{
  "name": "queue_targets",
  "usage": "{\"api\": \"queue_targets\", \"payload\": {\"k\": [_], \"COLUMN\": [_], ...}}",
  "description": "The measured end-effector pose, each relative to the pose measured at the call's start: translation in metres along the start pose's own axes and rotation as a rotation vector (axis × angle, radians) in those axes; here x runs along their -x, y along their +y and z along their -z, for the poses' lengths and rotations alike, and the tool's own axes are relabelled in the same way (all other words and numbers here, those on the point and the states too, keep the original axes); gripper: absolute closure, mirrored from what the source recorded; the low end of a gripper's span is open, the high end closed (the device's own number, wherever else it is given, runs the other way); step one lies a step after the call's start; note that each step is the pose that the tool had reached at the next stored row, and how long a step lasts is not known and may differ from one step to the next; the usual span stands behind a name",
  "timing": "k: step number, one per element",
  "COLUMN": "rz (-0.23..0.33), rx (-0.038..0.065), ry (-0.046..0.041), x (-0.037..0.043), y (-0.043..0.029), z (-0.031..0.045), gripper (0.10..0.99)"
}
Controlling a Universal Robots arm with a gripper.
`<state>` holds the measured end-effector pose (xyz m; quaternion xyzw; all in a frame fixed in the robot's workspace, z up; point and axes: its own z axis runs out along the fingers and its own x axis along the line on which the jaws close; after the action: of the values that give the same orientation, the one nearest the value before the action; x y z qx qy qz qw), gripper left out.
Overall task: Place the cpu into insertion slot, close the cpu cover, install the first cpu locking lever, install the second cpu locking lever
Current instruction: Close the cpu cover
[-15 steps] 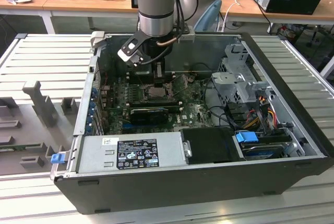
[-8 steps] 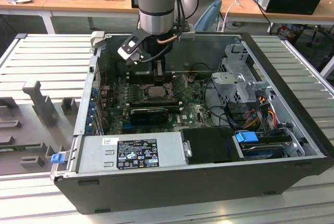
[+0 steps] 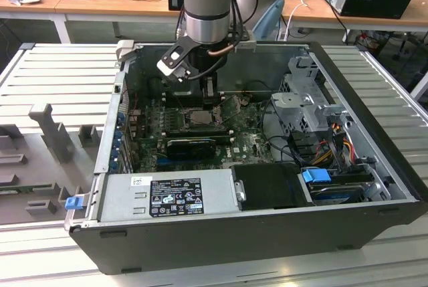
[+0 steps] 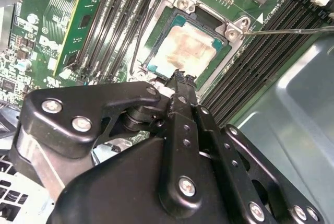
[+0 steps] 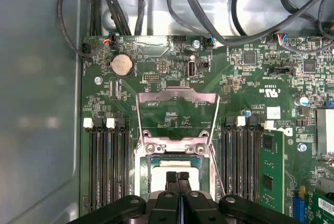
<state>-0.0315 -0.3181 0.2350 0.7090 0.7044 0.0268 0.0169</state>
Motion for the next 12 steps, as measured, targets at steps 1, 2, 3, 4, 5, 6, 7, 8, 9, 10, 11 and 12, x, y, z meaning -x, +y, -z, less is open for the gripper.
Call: {"api": "queue_targets", "payload": {"k": [1,2,3,4,5,6,7,8,9,10,11,12], "rz": [0.0,0.0,0.0,0.0,0.0,0.0,0.0,0.0,0.0,0.0,0.0,0.0], "rx": [0.0,0.0,0.0,0.0,0.0,0.0,0.0,0.0,0.0,0.0,0.0,0.0], "ry": [0.0002,0.0001,0.0001,0.0001,0.0002,0.0002,0.0001,0.0002,0.0001,0.0001,0.0002,0.0004], "x": [0.0,0.0,0.0,0.0,-0.0001,-0.0001,-0.0001,-0.0001,-0.0001,-0.0001,-0.0001,-0.0001], "y": [0.0001,0.0002,0.0002,0.0002,0.0003,0.0003,0.0003,0.0004,0.0004,0.0005,0.0005,0.0007], "z": [0.0014,0.0026,0.0032,0.0035,0.0042,0.0046,0.005,0.0059,0.0066,0.0072,0.0076,0.0076], "gripper": [0.98,0.98,0.98,0.98,0.98,0.98,0.98,0.98,0.98,0.98,0.98,0.98]}}
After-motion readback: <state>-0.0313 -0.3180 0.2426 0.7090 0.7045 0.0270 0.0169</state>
